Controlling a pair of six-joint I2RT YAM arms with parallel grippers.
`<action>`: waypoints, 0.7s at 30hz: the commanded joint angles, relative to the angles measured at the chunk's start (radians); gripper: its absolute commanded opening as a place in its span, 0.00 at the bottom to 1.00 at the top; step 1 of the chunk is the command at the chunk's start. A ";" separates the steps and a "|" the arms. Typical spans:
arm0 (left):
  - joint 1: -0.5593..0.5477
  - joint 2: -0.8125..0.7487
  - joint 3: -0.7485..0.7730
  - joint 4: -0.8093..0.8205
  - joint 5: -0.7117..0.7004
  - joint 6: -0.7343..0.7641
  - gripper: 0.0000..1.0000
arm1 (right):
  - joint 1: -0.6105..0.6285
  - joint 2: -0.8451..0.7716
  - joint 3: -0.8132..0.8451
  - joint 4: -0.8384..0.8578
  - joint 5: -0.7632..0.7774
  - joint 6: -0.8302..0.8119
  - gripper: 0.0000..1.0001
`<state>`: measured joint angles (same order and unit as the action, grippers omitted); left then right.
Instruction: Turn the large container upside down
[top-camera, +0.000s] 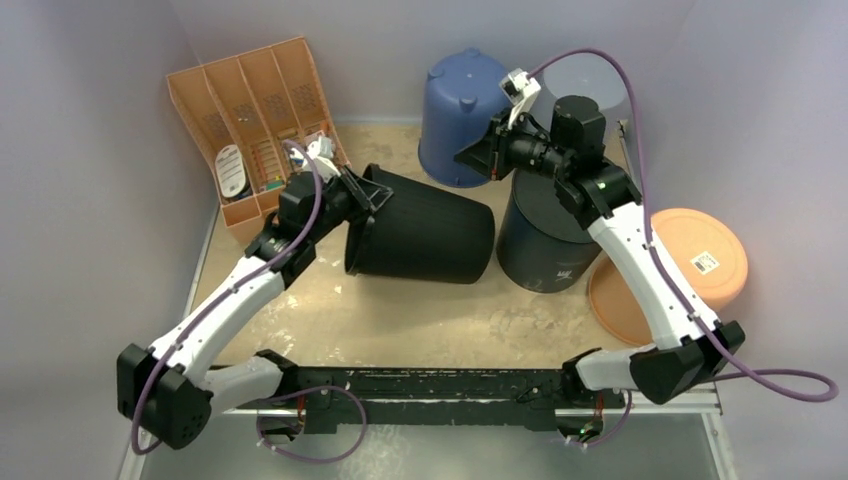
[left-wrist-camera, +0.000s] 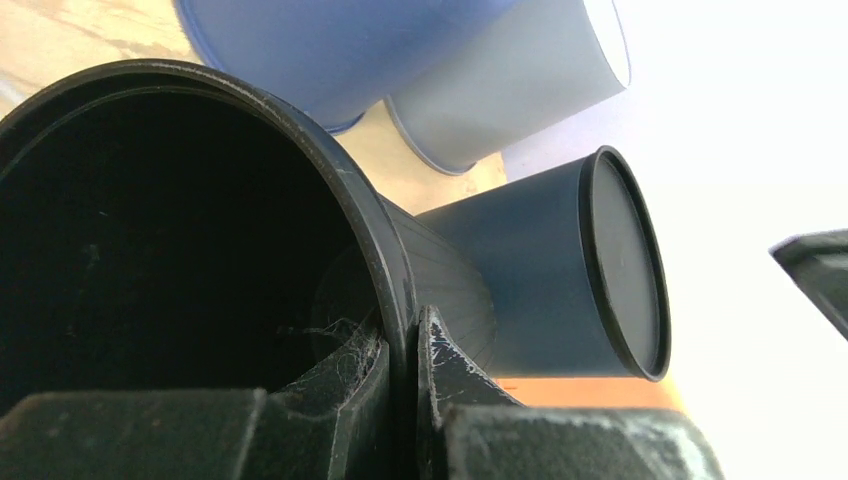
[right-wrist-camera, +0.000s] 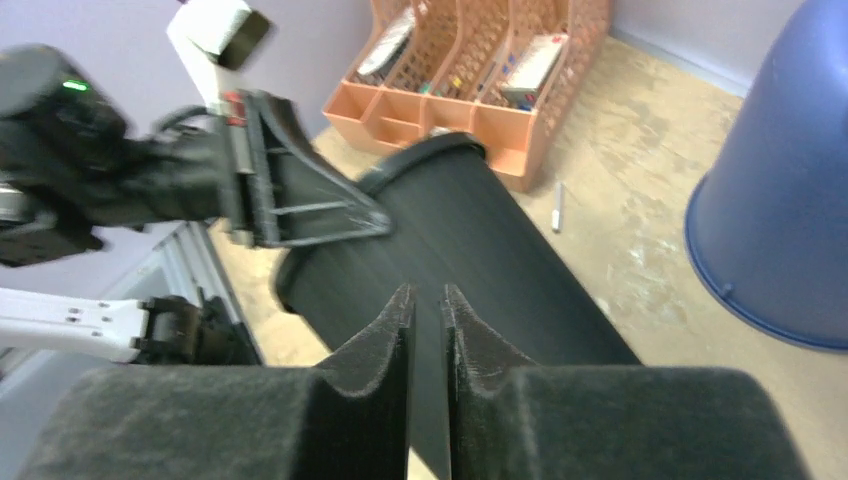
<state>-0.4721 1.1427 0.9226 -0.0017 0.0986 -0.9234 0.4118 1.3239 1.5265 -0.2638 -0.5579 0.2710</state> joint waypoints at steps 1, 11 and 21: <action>0.000 -0.123 -0.004 -0.166 -0.132 0.112 0.00 | -0.002 0.041 0.042 -0.071 0.065 -0.018 0.21; -0.001 -0.252 0.168 -0.346 -0.306 0.119 0.00 | 0.078 0.178 0.067 -0.347 0.503 -0.146 0.38; 0.000 -0.226 0.314 -0.469 -0.412 0.197 0.00 | 0.087 0.149 -0.073 -0.384 0.871 -0.158 0.52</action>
<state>-0.4717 0.9199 1.1847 -0.5026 -0.2749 -0.7647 0.5087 1.5074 1.5043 -0.6090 0.1150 0.1383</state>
